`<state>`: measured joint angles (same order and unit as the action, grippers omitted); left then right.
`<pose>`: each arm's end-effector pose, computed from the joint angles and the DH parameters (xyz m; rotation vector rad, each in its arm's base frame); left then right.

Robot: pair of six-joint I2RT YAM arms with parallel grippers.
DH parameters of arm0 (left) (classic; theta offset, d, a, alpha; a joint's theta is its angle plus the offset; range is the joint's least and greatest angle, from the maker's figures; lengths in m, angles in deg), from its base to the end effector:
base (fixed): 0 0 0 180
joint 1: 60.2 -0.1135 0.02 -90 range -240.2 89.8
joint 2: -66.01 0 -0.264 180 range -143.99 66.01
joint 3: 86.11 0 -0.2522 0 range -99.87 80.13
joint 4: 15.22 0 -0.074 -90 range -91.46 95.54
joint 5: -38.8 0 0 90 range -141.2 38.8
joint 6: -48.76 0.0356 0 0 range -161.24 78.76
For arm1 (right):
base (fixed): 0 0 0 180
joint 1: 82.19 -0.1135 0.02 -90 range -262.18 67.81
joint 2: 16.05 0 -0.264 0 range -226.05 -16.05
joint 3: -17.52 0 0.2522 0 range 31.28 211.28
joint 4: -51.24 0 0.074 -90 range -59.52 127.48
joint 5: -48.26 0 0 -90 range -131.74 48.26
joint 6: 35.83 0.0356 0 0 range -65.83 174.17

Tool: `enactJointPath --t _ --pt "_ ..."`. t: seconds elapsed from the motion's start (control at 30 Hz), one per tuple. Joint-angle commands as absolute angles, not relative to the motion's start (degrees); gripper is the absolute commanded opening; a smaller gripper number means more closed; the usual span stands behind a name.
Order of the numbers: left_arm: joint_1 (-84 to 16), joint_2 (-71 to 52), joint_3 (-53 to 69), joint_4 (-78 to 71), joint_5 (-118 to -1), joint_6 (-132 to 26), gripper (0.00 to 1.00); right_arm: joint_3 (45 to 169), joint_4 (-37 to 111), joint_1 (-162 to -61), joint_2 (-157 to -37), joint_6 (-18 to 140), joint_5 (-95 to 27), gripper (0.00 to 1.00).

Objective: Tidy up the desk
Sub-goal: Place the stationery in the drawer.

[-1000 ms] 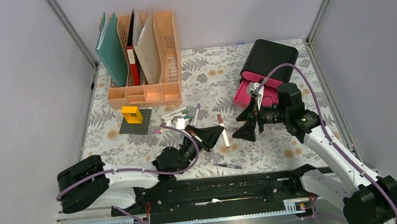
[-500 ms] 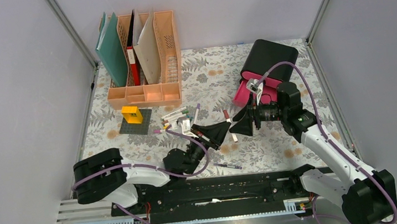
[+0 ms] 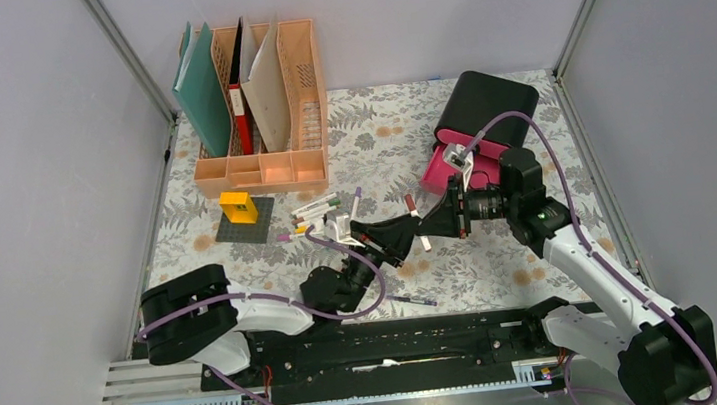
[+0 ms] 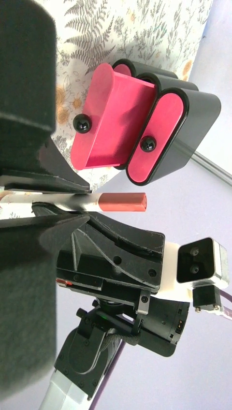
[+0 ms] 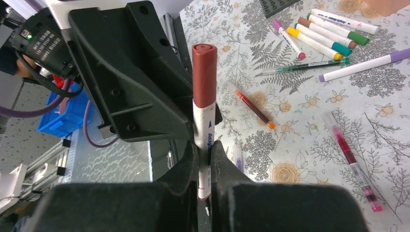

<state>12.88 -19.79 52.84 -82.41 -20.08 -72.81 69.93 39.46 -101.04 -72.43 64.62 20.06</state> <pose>0.0980 -0.2590 0.2391 -0.0432 1.3402 -1.2541 0.1913 0.0985 0.2912 -0.9098 1.6706 1.3351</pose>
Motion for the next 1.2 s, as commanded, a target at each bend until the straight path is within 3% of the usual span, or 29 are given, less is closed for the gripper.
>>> enactJointPath --t 0.0,0.1,0.17,0.27,0.53,0.67,0.83,1.07,1.13,1.17 --pt "13.4 -18.4 51.6 -90.0 -22.0 -72.6 0.35 72.2 35.5 -101.2 -71.2 59.8 16.2 0.0" --pt "13.4 -15.8 54.0 -89.4 -23.2 -71.3 0.59 73.9 30.3 -101.3 -70.6 52.4 10.3 0.0" --pt "13.4 -13.3 56.1 -88.4 -24.4 -70.0 0.81 75.1 27.2 -101.2 -70.2 47.7 4.0 0.0" --pt "13.4 -8.3 59.5 -84.8 -26.2 -68.1 0.98 75.8 23.8 -101.3 -69.6 40.0 -4.1 0.0" --pt "13.1 8.8 61.8 -52.4 -21.5 -67.7 0.99 74.3 26.9 -101.2 -69.7 28.9 -35.3 0.0" --pt "13.0 15.2 63.2 -43.7 -20.0 -68.0 0.99 72.3 32.9 -101.2 -70.7 27.1 -48.3 0.0" --pt "12.8 19.8 66.7 -41.8 -17.7 -70.1 0.99 70.1 40.2 -101.2 -72.6 26.6 -54.3 0.06" --pt "12.7 21.3 67.8 -40.3 -16.8 -70.8 0.99 70.0 44.4 -102.2 -77.4 24.7 -57.8 0.07" --pt "12.7 20.8 67.8 -40.4 -16.7 -70.9 0.99 70.0 45.1 -102.8 -78.9 24.2 -58.6 0.16" --pt "12.7 20.6 67.7 -40.4 -16.7 -71.0 0.99 70.1 45.3 -103.1 -79.8 24.1 -59.0 0.28"
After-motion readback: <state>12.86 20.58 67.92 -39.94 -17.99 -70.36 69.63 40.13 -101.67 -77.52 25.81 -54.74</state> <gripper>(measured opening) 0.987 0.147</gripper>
